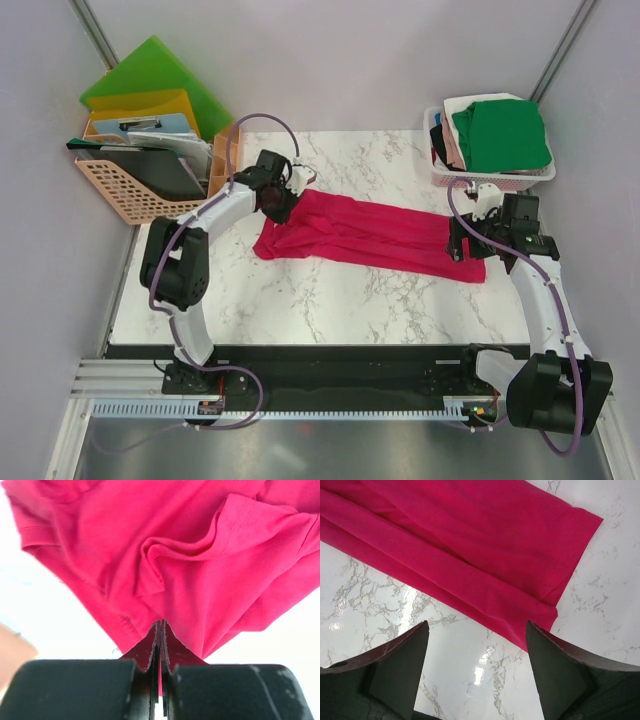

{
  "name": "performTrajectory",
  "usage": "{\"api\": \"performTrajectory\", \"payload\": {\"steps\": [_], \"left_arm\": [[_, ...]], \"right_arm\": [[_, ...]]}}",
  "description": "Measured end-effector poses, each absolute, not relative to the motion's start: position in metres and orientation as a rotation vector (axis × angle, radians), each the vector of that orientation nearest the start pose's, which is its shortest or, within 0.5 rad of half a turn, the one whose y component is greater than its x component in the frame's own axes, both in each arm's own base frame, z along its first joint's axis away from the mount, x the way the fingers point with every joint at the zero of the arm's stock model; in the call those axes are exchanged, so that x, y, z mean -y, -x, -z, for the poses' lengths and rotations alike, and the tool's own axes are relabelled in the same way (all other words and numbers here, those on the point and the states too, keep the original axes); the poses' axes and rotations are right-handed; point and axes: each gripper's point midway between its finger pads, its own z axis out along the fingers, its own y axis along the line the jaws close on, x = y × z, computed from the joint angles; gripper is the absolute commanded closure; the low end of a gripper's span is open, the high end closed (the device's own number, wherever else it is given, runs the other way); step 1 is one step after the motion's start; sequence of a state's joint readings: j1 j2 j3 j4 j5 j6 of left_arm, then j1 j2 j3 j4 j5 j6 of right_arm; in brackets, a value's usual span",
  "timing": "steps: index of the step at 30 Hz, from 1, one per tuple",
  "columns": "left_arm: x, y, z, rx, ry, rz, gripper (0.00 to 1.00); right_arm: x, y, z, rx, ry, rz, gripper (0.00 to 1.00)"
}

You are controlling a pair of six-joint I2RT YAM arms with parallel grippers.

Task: Fold and stack the t-shirts
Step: Fold the other side of the tshirt into a rectangle

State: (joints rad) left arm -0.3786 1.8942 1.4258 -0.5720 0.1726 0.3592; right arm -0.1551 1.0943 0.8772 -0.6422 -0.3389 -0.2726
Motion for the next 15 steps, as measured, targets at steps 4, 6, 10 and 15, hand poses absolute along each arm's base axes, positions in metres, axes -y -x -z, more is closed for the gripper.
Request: {"api": "performTrajectory", "payload": {"steps": [4, 6, 10, 15], "left_arm": [[0.170, -0.406, -0.083, -2.367, -0.994, 0.170, 0.82], [0.170, -0.406, -0.082, -2.360, -1.009, 0.167, 0.56], [0.176, -0.401, -0.078, -2.365, -1.019, 0.220, 0.48], [0.189, -0.405, -0.069, -2.370, -1.046, 0.286, 0.48]], "right_arm": [[-0.004, -0.284, -0.144, -2.359, 0.290, -0.210, 0.15], [-0.004, -0.284, -0.144, -2.359, 0.290, -0.210, 0.15], [-0.004, -0.283, -0.143, -2.359, 0.290, -0.210, 0.15], [-0.004, -0.283, -0.143, -2.361, 0.290, -0.211, 0.15]]}}
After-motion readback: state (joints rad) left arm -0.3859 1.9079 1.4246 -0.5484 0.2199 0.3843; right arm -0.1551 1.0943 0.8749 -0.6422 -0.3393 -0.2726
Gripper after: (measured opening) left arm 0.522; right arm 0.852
